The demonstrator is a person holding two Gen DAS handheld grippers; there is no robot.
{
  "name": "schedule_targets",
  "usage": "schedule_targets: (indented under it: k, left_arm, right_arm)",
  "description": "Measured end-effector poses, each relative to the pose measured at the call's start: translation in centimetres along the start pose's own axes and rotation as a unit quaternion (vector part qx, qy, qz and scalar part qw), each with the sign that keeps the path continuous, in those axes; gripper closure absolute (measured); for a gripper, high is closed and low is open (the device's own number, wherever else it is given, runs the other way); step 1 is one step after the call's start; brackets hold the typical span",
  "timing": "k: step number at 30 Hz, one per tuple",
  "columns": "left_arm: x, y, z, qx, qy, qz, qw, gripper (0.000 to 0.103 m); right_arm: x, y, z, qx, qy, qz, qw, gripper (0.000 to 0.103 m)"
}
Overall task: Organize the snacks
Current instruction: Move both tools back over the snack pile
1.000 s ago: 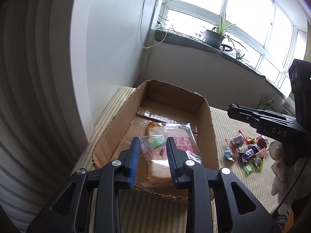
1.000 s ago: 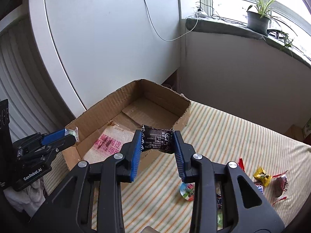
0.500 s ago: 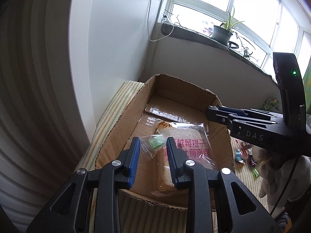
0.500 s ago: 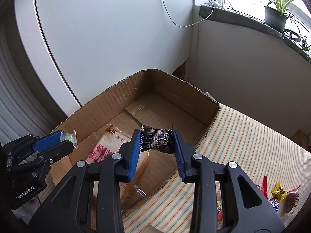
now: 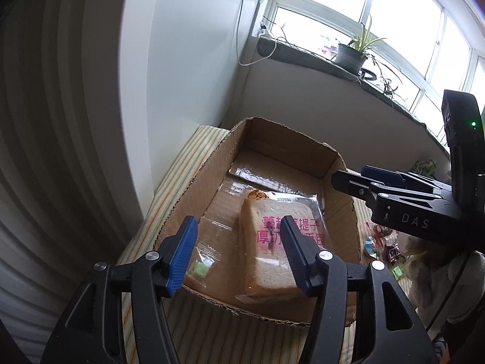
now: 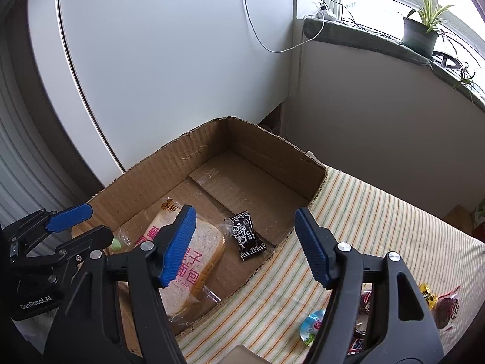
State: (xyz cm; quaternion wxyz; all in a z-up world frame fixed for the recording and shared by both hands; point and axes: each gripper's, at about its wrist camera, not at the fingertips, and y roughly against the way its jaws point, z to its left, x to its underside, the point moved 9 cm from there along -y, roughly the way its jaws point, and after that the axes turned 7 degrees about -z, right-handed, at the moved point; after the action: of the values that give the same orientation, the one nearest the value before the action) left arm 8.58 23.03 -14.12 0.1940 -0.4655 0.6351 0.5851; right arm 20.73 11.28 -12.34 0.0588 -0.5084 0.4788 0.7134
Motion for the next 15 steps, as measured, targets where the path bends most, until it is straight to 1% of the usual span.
schedule_targets:
  k: [7, 15]
  left_arm:
    - [-0.2, 1.0, -1.6, 0.017, -0.003, -0.013, 0.9998, 0.047]
    - [0.0, 2.0, -4.8, 0.049, -0.012, -0.019, 0.9985, 0.047]
  right_arm:
    - [0.5, 2.3, -1.1, 0.013, 0.001, -0.010, 1.000, 0.033]
    - [1.8, 6.6, -4.3, 0.027, -0.025, -0.024, 0.999, 0.033]
